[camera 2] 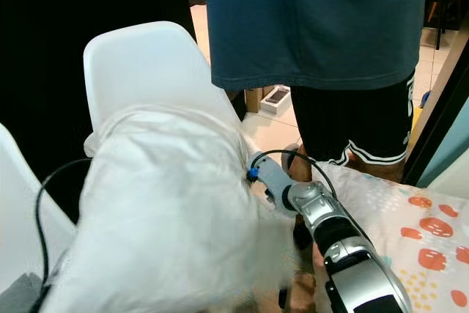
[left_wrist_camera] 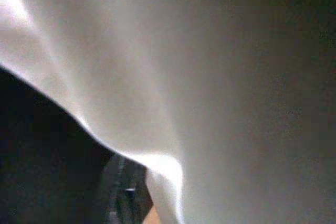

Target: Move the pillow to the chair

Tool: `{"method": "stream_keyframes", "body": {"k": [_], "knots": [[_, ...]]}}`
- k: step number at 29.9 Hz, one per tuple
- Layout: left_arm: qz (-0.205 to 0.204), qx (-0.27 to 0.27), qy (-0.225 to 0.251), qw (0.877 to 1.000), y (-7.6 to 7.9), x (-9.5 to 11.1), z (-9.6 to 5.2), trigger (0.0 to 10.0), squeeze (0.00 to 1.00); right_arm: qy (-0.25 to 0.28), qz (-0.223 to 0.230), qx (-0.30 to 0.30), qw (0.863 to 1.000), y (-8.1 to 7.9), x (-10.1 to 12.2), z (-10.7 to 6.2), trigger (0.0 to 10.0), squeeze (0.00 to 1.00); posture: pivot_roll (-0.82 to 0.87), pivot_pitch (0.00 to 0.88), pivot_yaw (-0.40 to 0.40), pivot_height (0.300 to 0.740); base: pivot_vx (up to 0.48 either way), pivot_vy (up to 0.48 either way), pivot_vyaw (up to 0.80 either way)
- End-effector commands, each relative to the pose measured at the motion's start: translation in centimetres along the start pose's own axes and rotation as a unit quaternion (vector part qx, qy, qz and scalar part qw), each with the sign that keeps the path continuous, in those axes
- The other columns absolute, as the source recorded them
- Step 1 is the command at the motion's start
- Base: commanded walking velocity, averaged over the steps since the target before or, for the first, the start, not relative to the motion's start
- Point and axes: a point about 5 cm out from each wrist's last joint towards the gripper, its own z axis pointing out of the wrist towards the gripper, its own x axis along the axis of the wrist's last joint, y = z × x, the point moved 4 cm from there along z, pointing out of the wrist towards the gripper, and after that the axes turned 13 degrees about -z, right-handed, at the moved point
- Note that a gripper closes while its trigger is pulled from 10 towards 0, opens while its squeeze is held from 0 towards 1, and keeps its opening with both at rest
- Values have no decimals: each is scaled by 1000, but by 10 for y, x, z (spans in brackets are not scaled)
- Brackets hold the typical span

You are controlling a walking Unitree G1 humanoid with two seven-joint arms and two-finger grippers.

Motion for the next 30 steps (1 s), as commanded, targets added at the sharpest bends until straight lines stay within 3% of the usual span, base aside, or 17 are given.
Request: {"method": "stream_keyframes", "body": {"k": [1,5,12,13,14,18,22,24,27,29,30], "knots": [[13,39,1,999,-17,0,2,0,0,-22,-6,-22,1000,11,-11,-6,10000,0,-53,50,31,560,0,0,0],[29,56,-8,998,-22,-5,1,0,0,-47,19,-47,998,30,-33,-22,10000,0,-56,49,32,560,0,0,0],[56,62,-4,996,-24,-3,0,0,0,-75,32,-76,994,48,-53,-41,10000,0,-60,47,31,560,0,0,0],[95,65,22,993,-24,10,-2,0,0,-80,42,-90,992,57,-61,-51,10000,0,-61,46,31,560,0,0,0],[109,66,37,991,-24,19,-3,0,0,-78,47,-93,992,59,-62,-53,10000,0,-62,45,32,560,0,0,0],[125,64,74,987,-22,40,-4,0,0,-68,53,-90,992,59,-60,-53,10000,0,-62,45,32,560,0,0,0],[107,42,180,977,-7,102,-16,0,0,-42,44,-52,997,46,-50,-45,10000,0,-53,41,32,560,0,0,0],[107,42,180,977,-7,102,-16,0,0,-42,44,-52,997,46,-50,-45,10000,0,-53,41,32,560,0,0,0],[90,45,232,968,-2,135,-24,0,0,-24,40,-37,998,40,-42,-41,10000,0,-52,33,33,560,0,0,0],[90,45,232,968,-2,135,-24,0,0,-24,40,-37,998,40,-42,-41,10000,0,-52,33,33,560,0,0,0],[89,45,249,963,1,144,-27,0,0,-19,38,-36,998,40,-39,-40,10000,0,-52,30,34,560,0,0,0]]}}
